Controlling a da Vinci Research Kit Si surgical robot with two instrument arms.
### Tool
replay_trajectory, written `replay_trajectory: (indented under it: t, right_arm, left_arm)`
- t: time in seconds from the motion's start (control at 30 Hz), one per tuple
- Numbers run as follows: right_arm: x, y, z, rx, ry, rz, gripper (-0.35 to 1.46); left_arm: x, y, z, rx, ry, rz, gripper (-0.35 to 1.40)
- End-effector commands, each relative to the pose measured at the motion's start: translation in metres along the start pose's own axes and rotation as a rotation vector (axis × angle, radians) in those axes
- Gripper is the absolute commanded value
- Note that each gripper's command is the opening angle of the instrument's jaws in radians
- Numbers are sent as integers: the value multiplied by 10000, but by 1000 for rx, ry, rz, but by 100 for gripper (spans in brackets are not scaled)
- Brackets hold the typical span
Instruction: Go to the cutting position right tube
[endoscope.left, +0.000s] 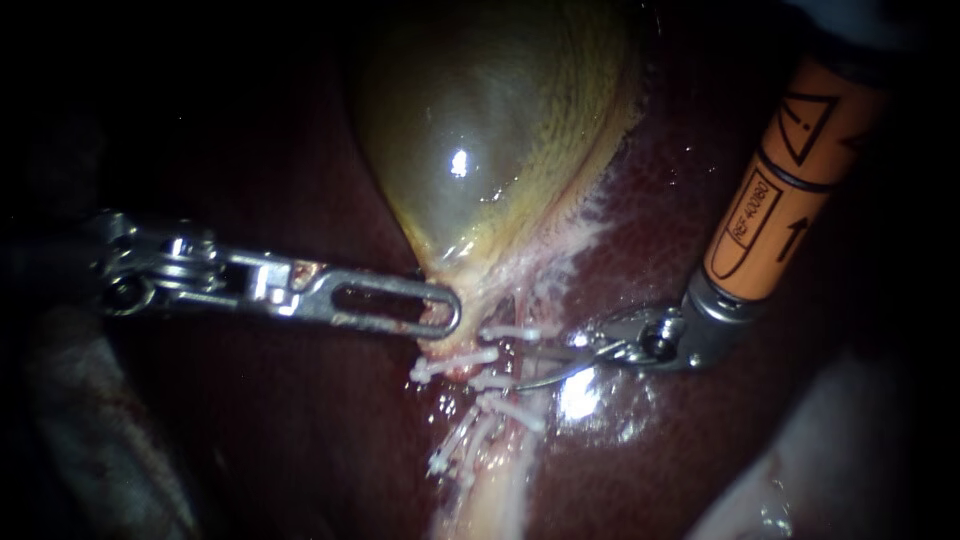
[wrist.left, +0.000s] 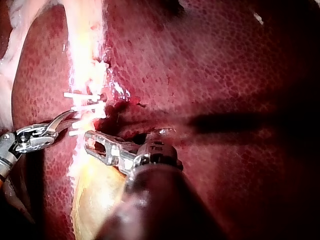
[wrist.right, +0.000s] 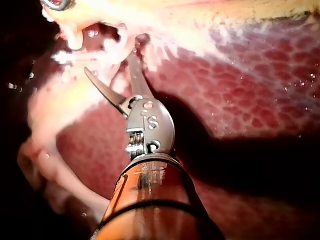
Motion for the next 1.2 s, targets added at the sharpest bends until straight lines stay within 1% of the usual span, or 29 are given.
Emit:
replay_trajectory:
  t: [0.03,0.3,0.5,1.2]
  right_arm:
    - [1,0,0,-1,0,0,120]
    - [4,3,5,-4,3,2,118]
    - [6,3,9,-5,4,10,116]
    - [6,2,9,-5,4,16,115]
  left_arm:
    - [0,0,0,0,0,0,-35]
    - [0,0,0,0,0,0,-35]
    - [0,0,0,0,0,0,-35]
    - [1,-1,1,0,0,0,-35]
